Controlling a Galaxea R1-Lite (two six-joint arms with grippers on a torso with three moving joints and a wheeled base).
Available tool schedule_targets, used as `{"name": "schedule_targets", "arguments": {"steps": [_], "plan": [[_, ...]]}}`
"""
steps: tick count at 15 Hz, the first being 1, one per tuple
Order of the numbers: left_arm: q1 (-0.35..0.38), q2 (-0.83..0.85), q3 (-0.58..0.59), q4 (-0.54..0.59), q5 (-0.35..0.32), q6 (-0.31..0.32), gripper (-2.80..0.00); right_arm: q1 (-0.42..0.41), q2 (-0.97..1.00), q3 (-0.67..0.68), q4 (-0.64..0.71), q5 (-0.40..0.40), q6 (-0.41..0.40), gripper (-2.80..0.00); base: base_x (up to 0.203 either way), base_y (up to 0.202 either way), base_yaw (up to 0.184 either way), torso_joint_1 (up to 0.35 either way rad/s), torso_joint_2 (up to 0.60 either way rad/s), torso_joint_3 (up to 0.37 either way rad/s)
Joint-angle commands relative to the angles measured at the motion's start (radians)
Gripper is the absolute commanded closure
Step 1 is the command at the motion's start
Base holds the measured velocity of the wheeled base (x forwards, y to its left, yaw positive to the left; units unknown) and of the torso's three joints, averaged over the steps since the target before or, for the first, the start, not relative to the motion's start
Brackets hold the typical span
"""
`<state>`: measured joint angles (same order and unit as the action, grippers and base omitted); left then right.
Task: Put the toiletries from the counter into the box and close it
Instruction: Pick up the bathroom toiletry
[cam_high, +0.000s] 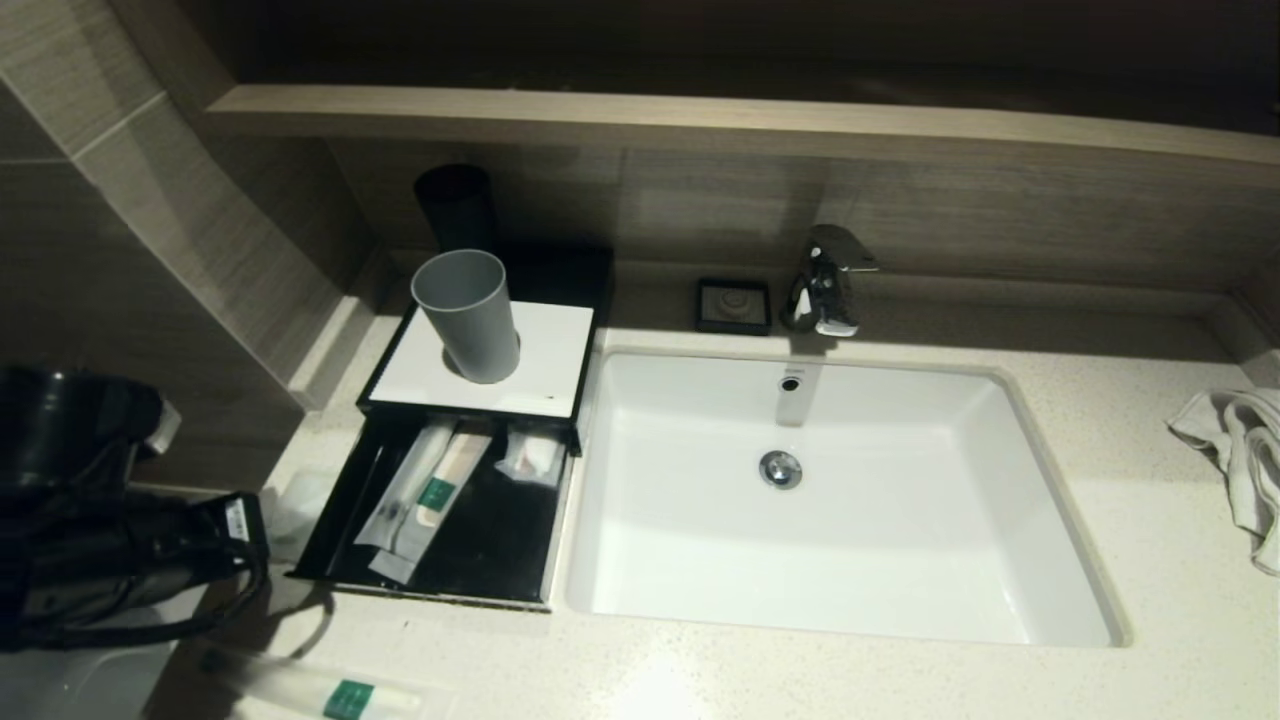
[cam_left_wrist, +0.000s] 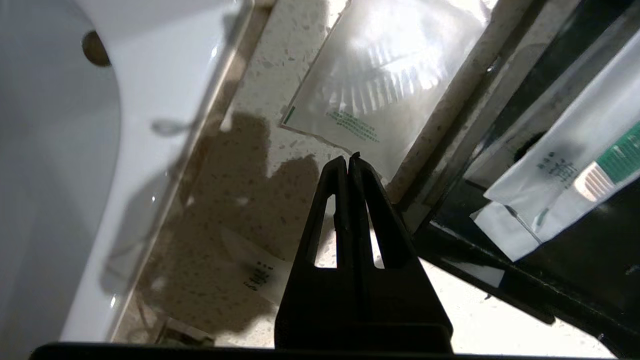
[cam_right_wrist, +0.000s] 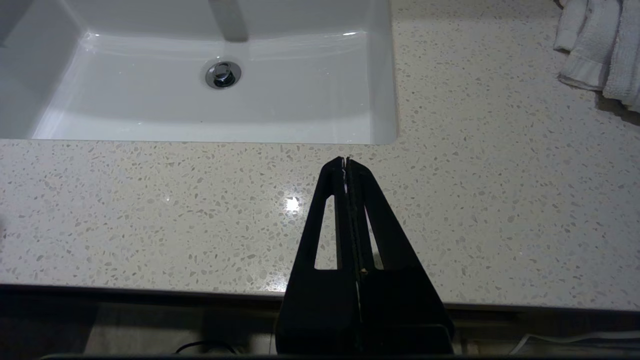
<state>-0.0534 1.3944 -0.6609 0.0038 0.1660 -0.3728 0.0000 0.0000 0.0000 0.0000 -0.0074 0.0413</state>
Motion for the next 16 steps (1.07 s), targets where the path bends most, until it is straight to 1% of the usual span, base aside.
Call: {"name": "schedule_targets", "arguments": {"steps": [1, 6, 9, 11, 13, 14, 15, 16], "plan": [[0.0, 0.064, -0.018, -0.001, 0.001, -0.031, 0.0, 0.0, 0.0, 0.0, 0.0, 0.0, 0.001, 0.0, 0.0, 0.0, 0.0, 0.0, 0.0, 0.0], [0.0, 0.106, -0.054, -0.005, 0.001, -0.084, 0.0, 0.0, 0.0, 0.0, 0.0, 0.0, 0.0, 0.0, 0.0, 0.0, 0.0, 0.0, 0.0, 0.0], [0.0, 0.122, -0.057, -0.007, 0.001, -0.091, 0.0, 0.0, 0.0, 0.0, 0.0, 0.0, 0.0, 0.0, 0.0, 0.0, 0.0, 0.0, 0.0, 0.0], [0.0, 0.127, -0.07, -0.006, 0.003, -0.112, 0.0, 0.0, 0.0, 0.0, 0.0, 0.0, 0.0, 0.0, 0.0, 0.0, 0.0, 0.0, 0.0, 0.0], [0.001, 0.132, -0.083, -0.004, 0.003, -0.118, 0.0, 0.0, 0.0, 0.0, 0.0, 0.0, 0.002, 0.0, 0.0, 0.0, 0.0, 0.0, 0.0, 0.0], [0.001, 0.132, -0.088, -0.002, 0.005, -0.128, -1.78, 0.0, 0.0, 0.0, 0.0, 0.0, 0.0, 0.0, 0.0, 0.0, 0.0, 0.0, 0.0, 0.0], [0.001, 0.132, -0.091, -0.001, 0.007, -0.132, -2.8, 0.0, 0.0, 0.0, 0.0, 0.0, 0.001, 0.0, 0.0, 0.0, 0.0, 0.0, 0.0, 0.0], [0.007, 0.132, -0.092, -0.002, 0.007, -0.132, -2.8, 0.0, 0.0, 0.0, 0.0, 0.0, 0.0, 0.0, 0.0, 0.0, 0.0, 0.0, 0.0, 0.0]]}}
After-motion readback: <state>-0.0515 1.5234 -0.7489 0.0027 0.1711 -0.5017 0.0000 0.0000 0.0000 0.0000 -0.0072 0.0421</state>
